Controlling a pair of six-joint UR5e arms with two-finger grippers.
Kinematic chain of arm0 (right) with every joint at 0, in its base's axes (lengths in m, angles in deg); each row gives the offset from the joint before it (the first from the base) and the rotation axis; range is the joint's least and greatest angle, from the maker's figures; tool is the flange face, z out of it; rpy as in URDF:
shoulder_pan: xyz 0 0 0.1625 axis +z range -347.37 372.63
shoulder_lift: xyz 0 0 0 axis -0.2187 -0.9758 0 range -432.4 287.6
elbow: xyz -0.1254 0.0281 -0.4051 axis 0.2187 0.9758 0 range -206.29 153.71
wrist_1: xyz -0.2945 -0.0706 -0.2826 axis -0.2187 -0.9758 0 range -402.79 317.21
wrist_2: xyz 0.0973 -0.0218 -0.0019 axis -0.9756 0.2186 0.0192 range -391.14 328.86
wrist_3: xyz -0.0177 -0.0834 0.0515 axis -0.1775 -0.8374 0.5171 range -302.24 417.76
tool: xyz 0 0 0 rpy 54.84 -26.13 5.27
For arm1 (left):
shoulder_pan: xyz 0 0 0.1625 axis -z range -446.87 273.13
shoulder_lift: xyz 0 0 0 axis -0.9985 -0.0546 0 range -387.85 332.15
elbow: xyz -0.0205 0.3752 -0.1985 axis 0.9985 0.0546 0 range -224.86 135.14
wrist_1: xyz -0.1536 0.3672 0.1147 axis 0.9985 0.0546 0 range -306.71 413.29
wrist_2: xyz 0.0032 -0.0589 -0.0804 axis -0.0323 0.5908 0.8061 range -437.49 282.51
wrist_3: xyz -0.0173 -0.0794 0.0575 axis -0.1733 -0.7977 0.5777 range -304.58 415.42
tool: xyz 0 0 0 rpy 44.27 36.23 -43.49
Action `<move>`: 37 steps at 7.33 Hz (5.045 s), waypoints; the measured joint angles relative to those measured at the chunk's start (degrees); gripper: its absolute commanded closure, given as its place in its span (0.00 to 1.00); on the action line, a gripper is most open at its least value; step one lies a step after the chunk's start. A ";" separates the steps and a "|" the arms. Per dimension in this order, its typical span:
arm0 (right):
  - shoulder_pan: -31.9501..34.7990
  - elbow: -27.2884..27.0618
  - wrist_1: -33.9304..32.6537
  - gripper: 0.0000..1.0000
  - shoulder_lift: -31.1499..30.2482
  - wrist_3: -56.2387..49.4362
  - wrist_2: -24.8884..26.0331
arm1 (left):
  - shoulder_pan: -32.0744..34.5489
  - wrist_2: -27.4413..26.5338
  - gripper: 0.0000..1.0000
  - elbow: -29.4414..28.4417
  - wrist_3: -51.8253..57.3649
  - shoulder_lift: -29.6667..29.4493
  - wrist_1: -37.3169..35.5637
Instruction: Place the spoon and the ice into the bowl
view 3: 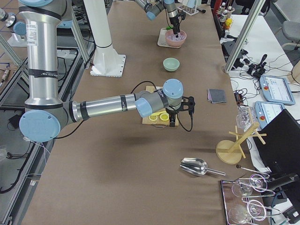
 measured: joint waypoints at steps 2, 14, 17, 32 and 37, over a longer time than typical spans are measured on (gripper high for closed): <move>-1.25 -0.43 0.59 0.00 0.00 1.73 0.80 | -0.02 -0.02 0.16 -1.81 0.95 -0.79 0.15; -6.04 -1.94 0.75 0.00 1.22 7.77 2.61 | 3.32 2.74 0.37 -5.79 5.40 -3.00 1.74; -7.60 -2.25 0.75 0.00 1.23 8.71 4.14 | 3.07 2.97 0.37 -6.20 4.84 -2.93 1.76; -11.54 -4.32 0.75 0.00 4.62 14.84 6.47 | 1.63 6.07 1.00 -5.65 3.60 -1.42 1.00; -18.29 -5.87 0.75 0.00 7.68 22.23 11.77 | 6.83 12.47 1.00 2.63 1.01 -1.29 -5.82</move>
